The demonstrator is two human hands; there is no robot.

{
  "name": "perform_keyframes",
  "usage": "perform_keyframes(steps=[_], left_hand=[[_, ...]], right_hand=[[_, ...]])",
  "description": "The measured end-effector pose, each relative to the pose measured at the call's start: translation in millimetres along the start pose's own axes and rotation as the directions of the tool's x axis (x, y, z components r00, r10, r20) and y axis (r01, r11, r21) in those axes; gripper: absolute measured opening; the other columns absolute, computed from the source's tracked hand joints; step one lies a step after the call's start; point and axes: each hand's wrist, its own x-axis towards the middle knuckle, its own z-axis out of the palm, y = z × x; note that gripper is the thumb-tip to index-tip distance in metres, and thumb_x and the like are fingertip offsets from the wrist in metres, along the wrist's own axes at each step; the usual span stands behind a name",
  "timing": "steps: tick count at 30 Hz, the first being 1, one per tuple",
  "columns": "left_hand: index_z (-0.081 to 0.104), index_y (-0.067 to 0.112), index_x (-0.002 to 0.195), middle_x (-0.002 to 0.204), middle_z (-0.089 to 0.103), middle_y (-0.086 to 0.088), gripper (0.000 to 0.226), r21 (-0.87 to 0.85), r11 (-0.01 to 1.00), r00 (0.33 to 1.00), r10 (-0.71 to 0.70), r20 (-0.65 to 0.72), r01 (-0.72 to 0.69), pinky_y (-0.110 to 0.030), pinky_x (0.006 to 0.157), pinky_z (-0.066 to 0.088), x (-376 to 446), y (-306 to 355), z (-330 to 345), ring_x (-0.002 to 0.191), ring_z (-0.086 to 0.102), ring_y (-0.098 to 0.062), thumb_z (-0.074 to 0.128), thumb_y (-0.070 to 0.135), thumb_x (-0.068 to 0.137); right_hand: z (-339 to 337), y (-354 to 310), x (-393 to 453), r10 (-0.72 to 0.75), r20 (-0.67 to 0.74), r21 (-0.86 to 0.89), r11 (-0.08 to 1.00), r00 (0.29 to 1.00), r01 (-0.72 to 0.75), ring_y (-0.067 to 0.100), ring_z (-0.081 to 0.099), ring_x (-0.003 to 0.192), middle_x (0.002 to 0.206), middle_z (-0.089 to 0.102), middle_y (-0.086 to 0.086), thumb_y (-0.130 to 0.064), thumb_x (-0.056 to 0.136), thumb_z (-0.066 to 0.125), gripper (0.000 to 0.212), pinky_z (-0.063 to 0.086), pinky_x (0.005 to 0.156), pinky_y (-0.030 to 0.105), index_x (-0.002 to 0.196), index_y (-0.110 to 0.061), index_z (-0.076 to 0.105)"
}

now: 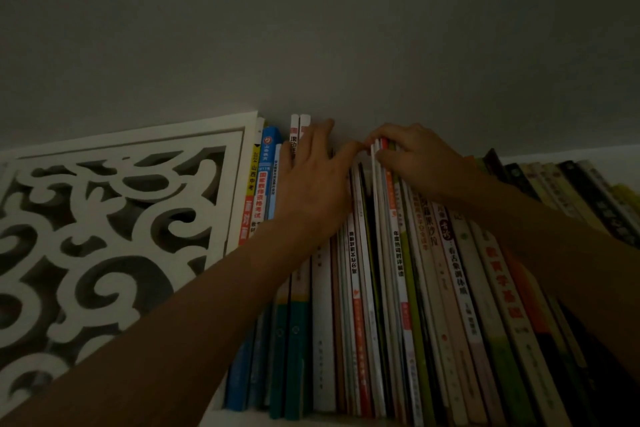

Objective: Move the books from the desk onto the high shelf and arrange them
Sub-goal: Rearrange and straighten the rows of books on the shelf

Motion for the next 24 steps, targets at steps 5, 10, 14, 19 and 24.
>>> perform_keyframes(steps=[5,10,14,19,24], left_hand=[[0.029,0.031,0.142,0.156,-0.001,-0.007,0.059,0.112,0.994,0.997,0.013,0.070,-0.020,-0.054,0.112,-0.006,-2,5,1,0.144,-0.008,-0.025,0.054,0.031,0.089],[0.053,0.022,0.125,0.153,0.012,-0.004,0.041,-0.106,0.986,0.991,-0.122,0.053,0.127,-0.054,0.112,-0.006,8,19,-6,0.143,0.000,-0.022,0.058,0.009,0.085],[0.059,0.012,0.110,0.141,0.038,-0.004,0.032,-0.424,0.897,0.976,-0.189,-0.106,0.127,-0.049,0.114,0.016,4,14,-16,0.134,0.029,-0.020,0.047,-0.004,0.084],[0.043,0.026,0.106,0.077,0.055,0.008,0.010,-0.671,0.718,0.967,-0.255,-0.008,0.184,-0.015,0.056,0.047,-28,25,-16,0.066,0.057,-0.007,0.043,0.030,0.097],[0.043,0.020,0.105,0.072,0.056,0.007,0.024,-0.152,0.977,0.986,-0.159,-0.058,0.148,-0.033,0.073,0.051,-61,36,9,0.064,0.059,-0.014,0.035,0.041,0.097]], right_hand=[[-2,0,-1,-0.019,-0.005,0.006,1.000,1.000,0.019,0.015,0.043,0.081,0.069,0.043,-0.015,-0.030,0.083,0.041,0.030,0.031,0.078,0.030,0.104,-0.021,0.061],[-2,-2,-4,-0.031,-0.036,-0.009,0.999,0.999,0.031,0.014,0.040,0.077,0.064,0.038,-0.016,-0.028,0.085,0.042,0.032,0.028,0.077,0.027,0.108,-0.016,0.062],[-2,0,-4,-0.028,-0.031,-0.018,0.999,0.999,0.027,0.016,0.042,0.080,0.066,0.039,-0.016,-0.014,0.092,0.047,0.022,0.030,0.080,0.029,0.108,-0.017,0.061],[0,-3,-8,-0.044,-0.076,-0.039,0.998,0.996,0.041,0.018,0.046,0.082,0.070,0.045,-0.015,-0.016,0.093,0.046,0.023,0.034,0.082,0.031,0.110,-0.019,0.060],[6,-11,-20,-0.077,-0.104,-0.084,0.994,0.992,0.069,0.021,0.052,0.094,0.103,0.061,-0.002,-0.018,0.098,0.040,0.028,0.037,0.095,0.038,0.122,-0.017,0.054]])
